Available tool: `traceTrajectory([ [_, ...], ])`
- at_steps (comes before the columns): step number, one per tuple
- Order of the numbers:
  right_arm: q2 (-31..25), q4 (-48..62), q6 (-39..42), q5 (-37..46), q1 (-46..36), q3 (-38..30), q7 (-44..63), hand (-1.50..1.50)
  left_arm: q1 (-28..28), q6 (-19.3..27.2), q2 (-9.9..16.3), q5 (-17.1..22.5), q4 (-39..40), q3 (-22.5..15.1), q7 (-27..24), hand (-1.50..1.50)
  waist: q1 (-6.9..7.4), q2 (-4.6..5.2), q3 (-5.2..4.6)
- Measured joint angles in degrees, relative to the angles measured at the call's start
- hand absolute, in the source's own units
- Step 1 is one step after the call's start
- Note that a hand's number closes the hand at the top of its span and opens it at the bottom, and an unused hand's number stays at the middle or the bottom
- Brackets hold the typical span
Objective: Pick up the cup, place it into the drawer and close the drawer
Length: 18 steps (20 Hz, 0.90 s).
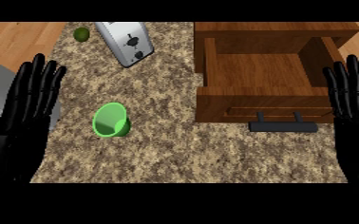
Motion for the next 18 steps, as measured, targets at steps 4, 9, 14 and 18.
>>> traceTrajectory([
  [4,0.6,0.2,1.0,-1.2,0.1,0.6,-0.2,-1.5,0.0,-0.6,-0.1,0.8,-0.5,0.8,-0.1,-1.5,-0.41,0.54,-0.9],
  [9,1.3,1.2,3.3,-4.7,-0.8,2.4,2.1,-1.5,0.8,-0.9,-3.4,5.4,3.6,0.8,-0.9,-1.5,-0.59,0.83,-1.3],
  [14,1.8,1.8,4.4,-7.1,-1.7,2.7,4.3,-1.5,-0.6,0.1,-5.5,7.9,6.5,0.2,0.3,-1.5,-0.71,0.87,-1.41],
  [18,1.7,2.3,4.4,-7.8,-4.1,1.8,6.0,-1.5,-2.8,0.6,-6.1,8.9,8.1,0.6,1.4,-1.5,-0.71,0.87,-1.41],
])
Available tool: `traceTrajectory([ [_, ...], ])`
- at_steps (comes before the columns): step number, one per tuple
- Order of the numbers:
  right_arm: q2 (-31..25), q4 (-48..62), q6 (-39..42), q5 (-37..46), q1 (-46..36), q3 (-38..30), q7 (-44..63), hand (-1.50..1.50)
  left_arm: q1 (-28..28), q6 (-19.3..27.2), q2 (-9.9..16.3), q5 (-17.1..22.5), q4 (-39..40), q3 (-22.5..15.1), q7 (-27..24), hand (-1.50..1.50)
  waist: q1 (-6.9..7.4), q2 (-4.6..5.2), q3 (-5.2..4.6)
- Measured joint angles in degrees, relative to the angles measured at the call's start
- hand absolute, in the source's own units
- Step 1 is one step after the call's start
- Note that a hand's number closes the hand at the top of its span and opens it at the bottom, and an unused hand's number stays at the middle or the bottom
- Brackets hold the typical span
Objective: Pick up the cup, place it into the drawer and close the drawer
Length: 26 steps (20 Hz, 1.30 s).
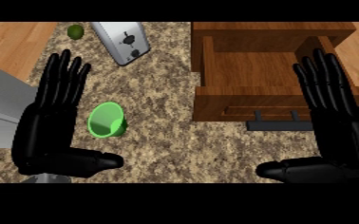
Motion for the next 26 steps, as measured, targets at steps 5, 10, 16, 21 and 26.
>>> traceTrajectory([
  [5,0.7,1.8,0.0,0.7,-1.2,0.1,-0.4,-1.5,-0.1,-0.4,-0.1,0.0,1.8,0.3,-1.4,-1.5,0.03,0.0,-0.02],
  [10,0.9,1.5,0.6,0.0,-0.8,0.0,-0.3,-1.5,-1.2,0.7,-0.4,-0.5,2.8,0.7,-0.6,-1.5,-0.01,0.0,-0.02],
  [16,0.7,0.5,1.0,-0.3,-0.2,-0.9,0.0,-1.5,1.6,1.1,-0.8,-1.2,3.6,0.0,-2.0,-1.5,0.03,-0.01,-0.02],
  [21,1.0,0.6,0.6,0.4,-1.1,-1.0,0.1,-1.5,2.6,1.0,-0.4,-1.2,6.5,0.9,-3.3,-1.5,0.04,-0.01,-0.03],
  [26,-0.2,0.4,1.6,-1.1,-1.9,-2.8,0.9,-1.5,4.6,-0.2,0.4,-1.3,10.0,2.3,-5.7,-1.5,0.04,-0.01,-0.03],
])
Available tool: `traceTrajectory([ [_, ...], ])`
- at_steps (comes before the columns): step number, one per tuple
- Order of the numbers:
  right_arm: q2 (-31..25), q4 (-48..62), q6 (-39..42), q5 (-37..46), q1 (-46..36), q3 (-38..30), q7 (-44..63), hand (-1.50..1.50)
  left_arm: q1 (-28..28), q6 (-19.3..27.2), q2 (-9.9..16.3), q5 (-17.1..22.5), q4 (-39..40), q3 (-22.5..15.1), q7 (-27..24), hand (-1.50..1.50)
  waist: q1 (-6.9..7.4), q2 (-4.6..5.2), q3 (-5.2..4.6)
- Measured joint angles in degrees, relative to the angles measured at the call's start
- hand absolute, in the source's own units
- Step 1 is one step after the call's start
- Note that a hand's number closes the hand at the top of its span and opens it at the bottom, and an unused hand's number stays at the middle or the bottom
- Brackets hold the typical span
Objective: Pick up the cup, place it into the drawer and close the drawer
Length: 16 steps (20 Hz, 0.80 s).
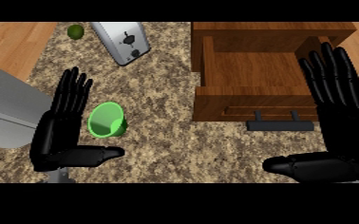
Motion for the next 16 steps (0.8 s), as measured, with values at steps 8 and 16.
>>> traceTrajectory([
  [8,0.7,-0.7,-0.6,0.6,-0.5,0.7,1.1,-1.5,0.7,-0.6,0.8,-0.5,7.5,3.0,-4.9,-1.5,-0.01,0.02,0.01],
  [16,0.7,-0.7,0.5,0.0,0.9,0.6,0.7,-1.5,-0.3,-3.4,3.0,-0.5,18.0,6.2,-11.7,-1.5,-0.06,0.03,0.01],
])
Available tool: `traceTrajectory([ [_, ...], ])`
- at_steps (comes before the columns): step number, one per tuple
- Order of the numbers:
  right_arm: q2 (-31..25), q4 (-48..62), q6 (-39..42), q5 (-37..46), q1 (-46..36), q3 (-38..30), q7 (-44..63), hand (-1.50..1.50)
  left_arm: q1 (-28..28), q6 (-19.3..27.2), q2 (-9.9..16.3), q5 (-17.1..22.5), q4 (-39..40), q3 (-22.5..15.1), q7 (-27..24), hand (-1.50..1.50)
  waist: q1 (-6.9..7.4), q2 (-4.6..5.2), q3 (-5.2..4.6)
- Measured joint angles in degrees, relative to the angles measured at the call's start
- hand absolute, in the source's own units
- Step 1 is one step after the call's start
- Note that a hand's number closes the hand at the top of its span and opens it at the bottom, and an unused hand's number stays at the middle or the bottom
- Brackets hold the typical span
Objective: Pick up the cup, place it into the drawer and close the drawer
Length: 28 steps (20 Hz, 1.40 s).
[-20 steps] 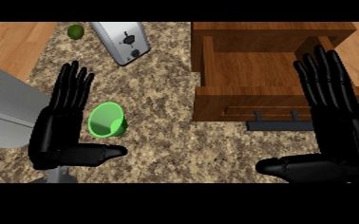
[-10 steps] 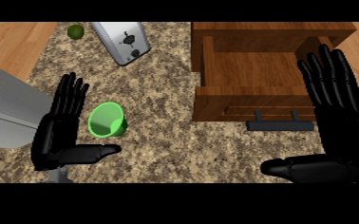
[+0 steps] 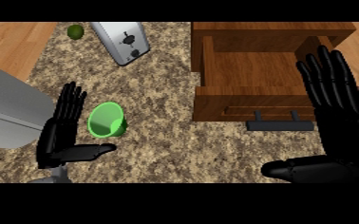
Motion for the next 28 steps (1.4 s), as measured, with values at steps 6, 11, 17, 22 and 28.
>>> traceTrajectory([
  [6,-0.1,-1.3,-0.2,0.0,-0.7,0.2,1.7,-1.5,-0.2,-1.0,-0.3,-1.2,7.4,0.2,-5.6,-1.5,-0.01,-0.01,0.0],
  [11,-0.8,0.3,0.7,-1.3,-1.7,-1.6,0.9,-1.5,-3.4,-1.8,0.6,-1.2,15.8,2.0,-10.4,-1.5,-0.04,-0.02,0.03],
  [17,-0.5,-0.8,0.6,-1.5,-1.1,-1.1,2.0,-1.5,-8.0,-2.3,1.3,-1.1,27.4,4.0,-17.3,-1.5,-0.13,0.02,0.01],
  [22,-0.2,-0.8,0.7,-0.7,-0.5,-0.5,1.7,-1.5,-10.9,-2.4,2.4,-1.1,34.5,5.0,-20.8,-1.5,-0.13,0.03,-0.01],
  [28,-0.6,-1.1,0.9,-1.4,-1.5,-1.0,3.1,-1.5,-11.0,-4.3,3.8,-1.0,39.1,5.1,-24.7,-1.5,-0.08,0.01,0.0],
])
